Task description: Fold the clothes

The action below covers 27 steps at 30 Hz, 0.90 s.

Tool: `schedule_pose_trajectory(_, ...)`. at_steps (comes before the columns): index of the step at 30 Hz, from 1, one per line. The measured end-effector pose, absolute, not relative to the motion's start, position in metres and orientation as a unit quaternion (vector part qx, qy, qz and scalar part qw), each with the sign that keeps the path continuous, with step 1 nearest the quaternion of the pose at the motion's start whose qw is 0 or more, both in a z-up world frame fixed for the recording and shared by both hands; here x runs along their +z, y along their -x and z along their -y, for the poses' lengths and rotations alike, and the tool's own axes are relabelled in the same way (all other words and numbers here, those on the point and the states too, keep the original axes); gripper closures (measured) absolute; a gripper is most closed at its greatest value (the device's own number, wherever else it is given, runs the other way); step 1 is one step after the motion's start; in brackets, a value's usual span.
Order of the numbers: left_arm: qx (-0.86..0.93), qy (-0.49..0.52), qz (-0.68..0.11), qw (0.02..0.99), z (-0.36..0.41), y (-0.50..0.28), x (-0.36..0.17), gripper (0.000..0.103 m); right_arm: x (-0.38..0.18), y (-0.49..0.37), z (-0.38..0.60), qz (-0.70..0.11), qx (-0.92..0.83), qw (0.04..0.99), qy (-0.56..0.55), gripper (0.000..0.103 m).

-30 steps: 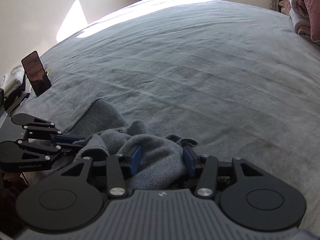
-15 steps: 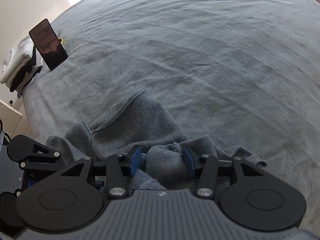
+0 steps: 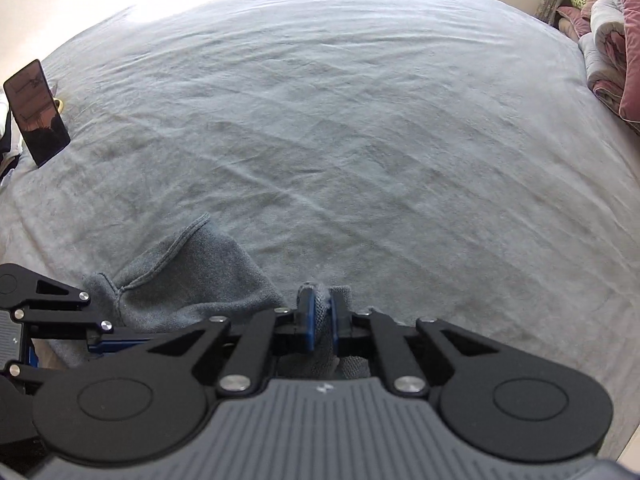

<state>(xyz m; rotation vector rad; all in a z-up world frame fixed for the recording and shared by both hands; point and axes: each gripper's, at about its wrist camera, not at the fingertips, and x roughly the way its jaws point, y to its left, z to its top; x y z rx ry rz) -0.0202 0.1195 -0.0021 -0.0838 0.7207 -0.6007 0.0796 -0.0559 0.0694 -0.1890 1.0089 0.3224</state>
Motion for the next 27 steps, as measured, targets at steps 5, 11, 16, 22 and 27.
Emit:
schedule_pose_trajectory(5, -0.204, 0.023, -0.316, 0.926, -0.131, 0.007, 0.011, 0.098, 0.085, -0.089, 0.085, -0.436, 0.107, 0.892, 0.044, 0.095)
schedule_pose_trajectory(11, -0.091, -0.025, -0.251, 0.963, -0.125, -0.020, 0.041, 0.098, 0.096, -0.104, 0.117, -0.387, 0.052, 0.921, 0.002, 0.095)
schedule_pose_trajectory(16, -0.058, -0.071, -0.213, 0.973, -0.110, -0.057, 0.062, 0.098, 0.106, -0.123, 0.143, -0.334, -0.001, 0.942, -0.033, 0.095)
schedule_pose_trajectory(22, -0.043, -0.113, -0.212, 0.970, -0.097, -0.114, 0.071, 0.098, 0.112, -0.158, 0.174, -0.299, -0.049, 0.951, -0.060, 0.095)
schedule_pose_trajectory(27, -0.020, -0.127, -0.219, 0.967, -0.086, -0.162, 0.065, 0.098, 0.112, -0.186, 0.191, -0.275, -0.074, 0.957, -0.060, 0.095)
